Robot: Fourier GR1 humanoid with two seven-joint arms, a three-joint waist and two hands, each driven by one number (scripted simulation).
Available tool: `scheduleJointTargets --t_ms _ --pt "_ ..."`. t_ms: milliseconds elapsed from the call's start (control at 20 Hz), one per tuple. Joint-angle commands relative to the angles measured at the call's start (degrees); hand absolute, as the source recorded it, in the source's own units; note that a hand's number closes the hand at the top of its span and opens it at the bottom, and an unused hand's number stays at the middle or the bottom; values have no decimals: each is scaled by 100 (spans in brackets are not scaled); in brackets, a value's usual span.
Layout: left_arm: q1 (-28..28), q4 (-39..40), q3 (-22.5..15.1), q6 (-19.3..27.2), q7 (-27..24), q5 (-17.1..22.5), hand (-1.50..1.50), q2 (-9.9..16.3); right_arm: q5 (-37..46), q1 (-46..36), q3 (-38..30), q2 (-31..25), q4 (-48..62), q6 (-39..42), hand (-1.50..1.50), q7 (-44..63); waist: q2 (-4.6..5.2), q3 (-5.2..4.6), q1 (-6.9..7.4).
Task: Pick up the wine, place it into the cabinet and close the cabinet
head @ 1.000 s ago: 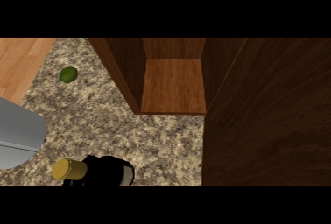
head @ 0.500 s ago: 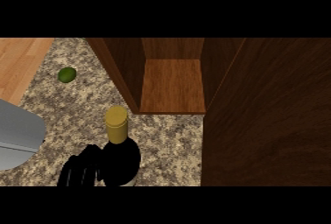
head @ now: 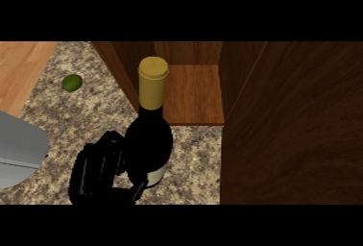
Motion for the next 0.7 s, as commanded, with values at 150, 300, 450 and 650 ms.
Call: scheduleJointTargets --t_ms 150,300,450,650 --pt "-1497 667 -487 1433 84 -95 150 -3 81 -107 -94 1 533 165 -150 -424 9 -1 -23" --pt "-2035 1039 -405 1738 51 -246 150 -3 216 135 217 98 -46 36 -150 -65 7 -2 -46" --pt "-2250 1340 -545 1805 121 -337 150 -3 298 292 230 176 15 74 -150 -275 3 -2 -34" --pt "-2510 2144 -551 1786 -200 -458 150 -3 219 -162 -17 93 512 39 -150 -424 11 -2 -19"
